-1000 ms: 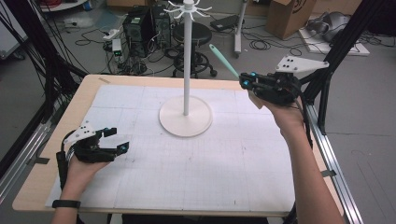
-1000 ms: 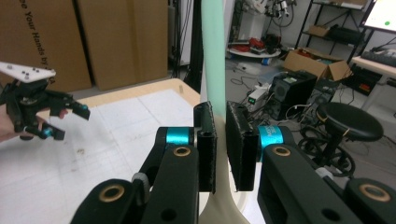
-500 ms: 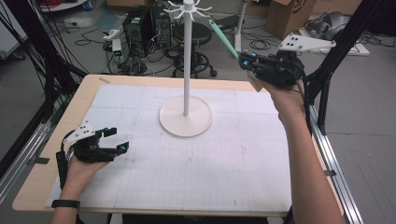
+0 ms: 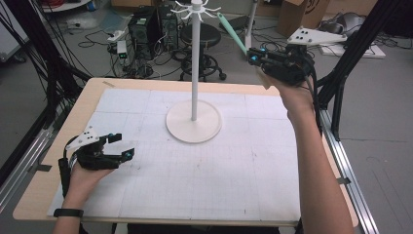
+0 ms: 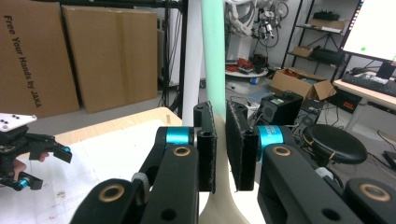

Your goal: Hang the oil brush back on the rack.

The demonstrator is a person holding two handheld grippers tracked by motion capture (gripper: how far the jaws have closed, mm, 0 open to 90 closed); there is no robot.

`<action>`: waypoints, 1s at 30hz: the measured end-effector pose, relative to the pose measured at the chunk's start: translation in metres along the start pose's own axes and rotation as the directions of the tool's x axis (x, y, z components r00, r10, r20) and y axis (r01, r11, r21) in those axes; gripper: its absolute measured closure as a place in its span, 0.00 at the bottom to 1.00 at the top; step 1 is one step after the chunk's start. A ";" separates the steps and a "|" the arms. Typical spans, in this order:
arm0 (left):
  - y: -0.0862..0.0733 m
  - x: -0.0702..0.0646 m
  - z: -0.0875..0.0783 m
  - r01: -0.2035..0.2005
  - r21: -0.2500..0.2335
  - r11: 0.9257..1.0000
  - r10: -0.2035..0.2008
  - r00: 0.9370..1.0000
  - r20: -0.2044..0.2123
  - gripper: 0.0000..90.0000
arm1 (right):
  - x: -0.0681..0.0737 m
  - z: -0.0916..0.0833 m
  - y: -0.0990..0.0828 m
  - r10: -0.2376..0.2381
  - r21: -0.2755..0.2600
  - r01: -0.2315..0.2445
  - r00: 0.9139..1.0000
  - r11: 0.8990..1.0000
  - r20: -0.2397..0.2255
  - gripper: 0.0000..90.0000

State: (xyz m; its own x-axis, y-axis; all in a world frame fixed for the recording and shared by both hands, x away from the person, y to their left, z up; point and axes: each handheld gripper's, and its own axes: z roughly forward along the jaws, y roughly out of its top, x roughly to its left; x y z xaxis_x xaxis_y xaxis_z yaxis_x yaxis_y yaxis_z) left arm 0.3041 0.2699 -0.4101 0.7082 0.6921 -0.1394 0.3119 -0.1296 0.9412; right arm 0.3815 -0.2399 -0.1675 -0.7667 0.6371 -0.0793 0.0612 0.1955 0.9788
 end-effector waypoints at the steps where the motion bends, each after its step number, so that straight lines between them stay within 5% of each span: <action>1: 0.000 0.000 0.000 0.001 -0.001 1.000 -0.001 1.000 -0.001 0.18 | 0.000 0.000 0.000 0.005 0.001 -0.005 1.000 1.000 0.000 0.92; 30: 0.000 0.000 0.000 -0.002 0.001 1.000 0.002 1.000 0.006 0.18 | 0.017 0.038 -0.010 -0.038 0.082 0.040 0.999 0.996 -0.014 0.89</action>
State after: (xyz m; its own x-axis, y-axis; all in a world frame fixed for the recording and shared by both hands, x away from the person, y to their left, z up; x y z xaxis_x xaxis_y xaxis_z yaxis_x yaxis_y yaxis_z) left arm 0.3040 0.2697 -0.4101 0.7130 0.6872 -0.1392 0.3109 -0.1319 0.9413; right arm 0.3922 -0.2033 -0.1861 -0.7776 0.6183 -0.1142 0.0829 0.2808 0.9562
